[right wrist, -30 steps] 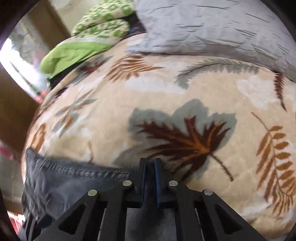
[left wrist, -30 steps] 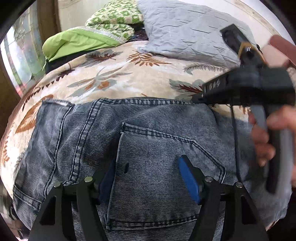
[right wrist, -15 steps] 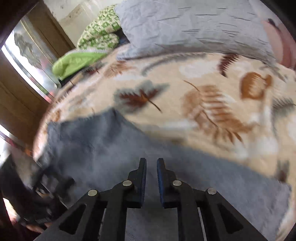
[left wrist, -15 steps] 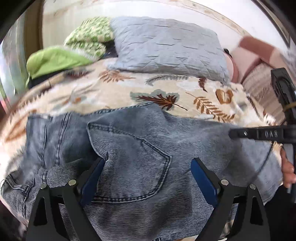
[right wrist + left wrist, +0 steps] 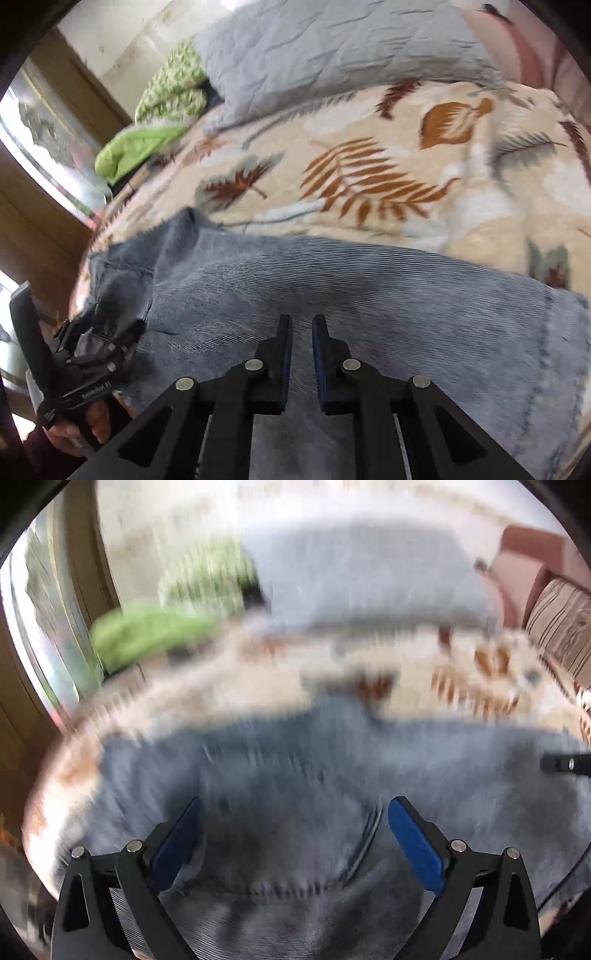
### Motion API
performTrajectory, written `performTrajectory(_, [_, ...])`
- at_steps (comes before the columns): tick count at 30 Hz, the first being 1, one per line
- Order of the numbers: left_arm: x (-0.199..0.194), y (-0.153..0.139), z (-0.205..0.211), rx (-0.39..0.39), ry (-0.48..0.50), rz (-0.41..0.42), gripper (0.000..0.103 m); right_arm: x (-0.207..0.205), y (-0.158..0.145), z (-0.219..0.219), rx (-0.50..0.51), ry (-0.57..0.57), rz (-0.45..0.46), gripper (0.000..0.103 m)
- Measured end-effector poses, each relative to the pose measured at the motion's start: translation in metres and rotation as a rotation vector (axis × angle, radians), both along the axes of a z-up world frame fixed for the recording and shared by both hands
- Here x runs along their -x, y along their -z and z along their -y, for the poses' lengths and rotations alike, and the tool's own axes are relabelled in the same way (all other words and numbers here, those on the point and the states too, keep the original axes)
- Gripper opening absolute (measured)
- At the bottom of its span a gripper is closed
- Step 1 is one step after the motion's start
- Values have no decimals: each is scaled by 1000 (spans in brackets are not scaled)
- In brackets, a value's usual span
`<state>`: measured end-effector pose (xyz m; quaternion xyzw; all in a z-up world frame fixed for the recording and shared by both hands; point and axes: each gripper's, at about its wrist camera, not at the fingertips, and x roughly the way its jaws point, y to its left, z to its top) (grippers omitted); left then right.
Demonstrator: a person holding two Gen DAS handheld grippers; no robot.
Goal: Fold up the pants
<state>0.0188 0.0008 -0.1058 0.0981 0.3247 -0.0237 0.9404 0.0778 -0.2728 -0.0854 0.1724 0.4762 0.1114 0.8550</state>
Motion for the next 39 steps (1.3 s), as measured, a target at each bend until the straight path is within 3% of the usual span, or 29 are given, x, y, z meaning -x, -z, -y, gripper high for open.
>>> performTrajectory(2, [7, -2, 9, -23, 44, 30, 100, 11, -2, 4, 27, 24, -1, 13])
performTrajectory(4, [5, 6, 19, -3, 127, -54, 100, 27, -4, 10, 88, 52, -6, 13])
performTrajectory(6, [0, 23, 33, 9, 199, -194, 100, 42, -1, 14, 148, 83, -21, 13])
performTrajectory(10, [1, 42, 50, -6, 264, -299, 100, 47, 20, 22, 167, 100, -99, 13])
performTrajectory(13, [9, 29, 52, -2, 293, -218, 100, 47, 17, 21, 198, 82, -72, 13])
performTrajectory(16, [15, 12, 49, 25, 299, -136, 100, 46, 19, 25, 158, 87, -62, 14])
performTrajectory(19, [10, 7, 43, 62, 267, -152, 100, 46, 14, 34, 73, 114, -35, 14])
performTrajectory(24, [9, 0, 31, 110, 186, -152, 100, 48, 0, 35, 34, 138, 52, 14])
performTrajectory(39, [21, -10, 28, 80, 137, -98, 100, 69, -28, 42, -34, 119, 191, 14])
